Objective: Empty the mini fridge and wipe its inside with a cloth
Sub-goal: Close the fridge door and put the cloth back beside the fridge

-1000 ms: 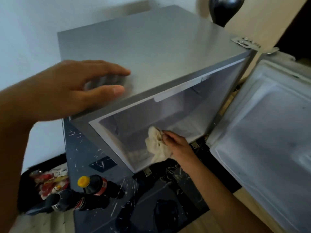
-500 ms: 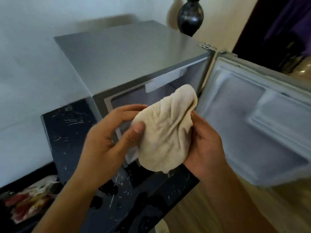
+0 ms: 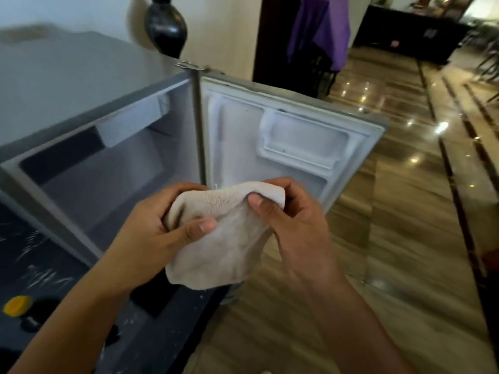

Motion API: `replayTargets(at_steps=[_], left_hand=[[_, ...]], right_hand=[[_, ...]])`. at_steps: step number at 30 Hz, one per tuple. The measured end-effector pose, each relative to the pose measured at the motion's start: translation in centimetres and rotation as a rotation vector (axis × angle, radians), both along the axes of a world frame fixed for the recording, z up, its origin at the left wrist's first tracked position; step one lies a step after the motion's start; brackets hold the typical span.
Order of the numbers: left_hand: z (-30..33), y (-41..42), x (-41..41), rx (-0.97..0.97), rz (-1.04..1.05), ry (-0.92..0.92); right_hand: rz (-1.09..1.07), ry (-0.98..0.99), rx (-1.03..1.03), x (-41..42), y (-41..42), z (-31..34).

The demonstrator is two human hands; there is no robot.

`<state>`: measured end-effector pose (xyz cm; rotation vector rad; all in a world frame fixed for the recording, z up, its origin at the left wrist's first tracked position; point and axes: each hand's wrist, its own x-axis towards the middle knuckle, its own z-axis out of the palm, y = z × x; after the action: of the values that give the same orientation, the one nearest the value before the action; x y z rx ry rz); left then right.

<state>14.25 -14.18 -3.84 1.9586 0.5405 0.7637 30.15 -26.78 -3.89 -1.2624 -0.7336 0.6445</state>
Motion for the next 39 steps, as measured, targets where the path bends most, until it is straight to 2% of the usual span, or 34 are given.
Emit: replayTargets(at_steps=[4,6,9,12,15,18,25,29,33,39], left_hand=[[-0.4,-1.9,3.8,0.111,0.009,-0.049],[-0.4,-3.1,5.8,0.124,0.009,-0.083],[-0.4,-4.8,8.6,0.106,0.056,-0.118],[-0.4,-6.1,10.5,0.128,0.143,-0.1],[-0.6,-7.2,11.7,0.155,0.19,-0.064],[-0.6,-8.2,12.2,0.144,0.232,-0.071],[-0.7,-8.0,10.7,0.123,0.296,-0.09],[-0.6,-7.6,8.4,0.147,0.293,-0.09],[-0.6,-6.6,5.7,0.134,0.31,-0.121],[0.0,-4.9,0.4,0.121,0.323,-0.196]], right_hand=[[-0.063,-0.058,0.028,3.7,-3.1,-0.2],[-0.048,-0.199,-0.033,6.0,-4.4,-0.4],[-0.104,-0.584,-0.103,10.9,-5.1,-0.2],[-0.356,-1.156,-0.223,18.8,-3.8,0.6],[-0.418,-1.388,-0.503,25.4,-1.8,1.1],[-0.31,-1.444,-0.679,28.1,-1.0,-0.3],[-0.371,-1.538,-0.555,25.1,-2.7,-1.0],[-0.342,-1.6,-0.347,21.2,-4.8,-1.2],[-0.147,-1.549,-0.077,17.8,-5.3,-0.4],[0.199,-1.273,0.208,11.8,-2.5,-1.6]])
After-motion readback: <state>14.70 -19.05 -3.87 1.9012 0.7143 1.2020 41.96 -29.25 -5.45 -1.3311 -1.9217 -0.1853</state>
